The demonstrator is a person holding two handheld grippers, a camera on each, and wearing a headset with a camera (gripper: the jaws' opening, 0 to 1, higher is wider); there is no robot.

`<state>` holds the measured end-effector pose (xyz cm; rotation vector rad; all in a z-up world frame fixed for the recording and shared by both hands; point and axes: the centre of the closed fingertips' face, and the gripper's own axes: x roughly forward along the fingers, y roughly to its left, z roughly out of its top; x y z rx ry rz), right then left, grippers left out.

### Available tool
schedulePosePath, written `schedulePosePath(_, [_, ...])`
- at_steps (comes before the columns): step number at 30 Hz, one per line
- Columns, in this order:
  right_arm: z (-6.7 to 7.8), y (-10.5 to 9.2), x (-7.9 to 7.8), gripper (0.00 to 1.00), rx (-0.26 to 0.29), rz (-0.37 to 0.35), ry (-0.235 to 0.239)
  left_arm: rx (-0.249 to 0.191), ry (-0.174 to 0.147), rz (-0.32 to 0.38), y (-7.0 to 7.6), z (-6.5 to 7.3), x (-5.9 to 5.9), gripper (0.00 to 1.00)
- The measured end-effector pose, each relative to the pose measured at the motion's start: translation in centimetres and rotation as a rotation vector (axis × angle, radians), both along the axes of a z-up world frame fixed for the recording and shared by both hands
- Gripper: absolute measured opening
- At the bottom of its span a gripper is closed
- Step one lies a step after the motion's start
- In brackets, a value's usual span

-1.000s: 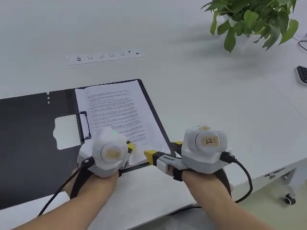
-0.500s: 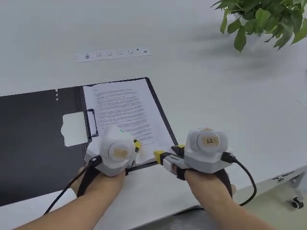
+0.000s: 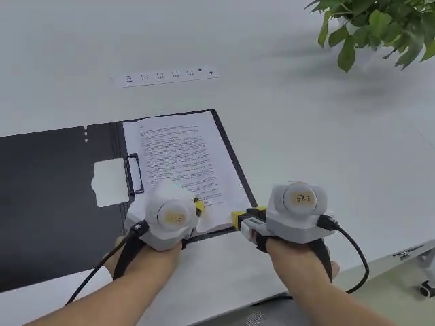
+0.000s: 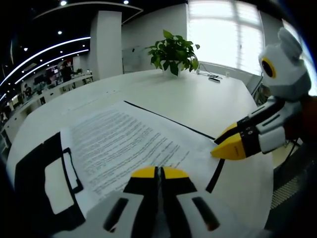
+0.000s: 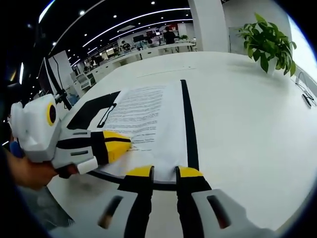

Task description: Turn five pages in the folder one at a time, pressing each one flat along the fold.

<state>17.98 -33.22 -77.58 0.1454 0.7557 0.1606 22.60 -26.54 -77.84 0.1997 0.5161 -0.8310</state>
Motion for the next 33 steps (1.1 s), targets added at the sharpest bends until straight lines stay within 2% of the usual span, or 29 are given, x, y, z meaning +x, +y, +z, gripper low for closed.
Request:
schedulePosePath(15, [-0.3,-1.5,0.1,0.01,0.009,-0.076,0.014,0.006,-0.003,-0.002,-0.2,-0.1,0.1,0.01])
schedulePosePath(25, [-0.3,-1.5,0.1,0.00,0.053,-0.118,0.021,0.007,-0.003,0.000,-0.2,-0.1,0.2,0.01])
schedulePosePath(28, [-0.1,-1.5,0.0,0.00,0.066,-0.128,0.019,0.012,-0.011,-0.008,-0.3,-0.1,0.2,0.02])
schedulePosePath(33, [0.9,-1.6,-0.2,0.00,0.121,-0.160,0.003,-0.018,0.012,-0.004,-0.3,0.0,-0.1,0.05])
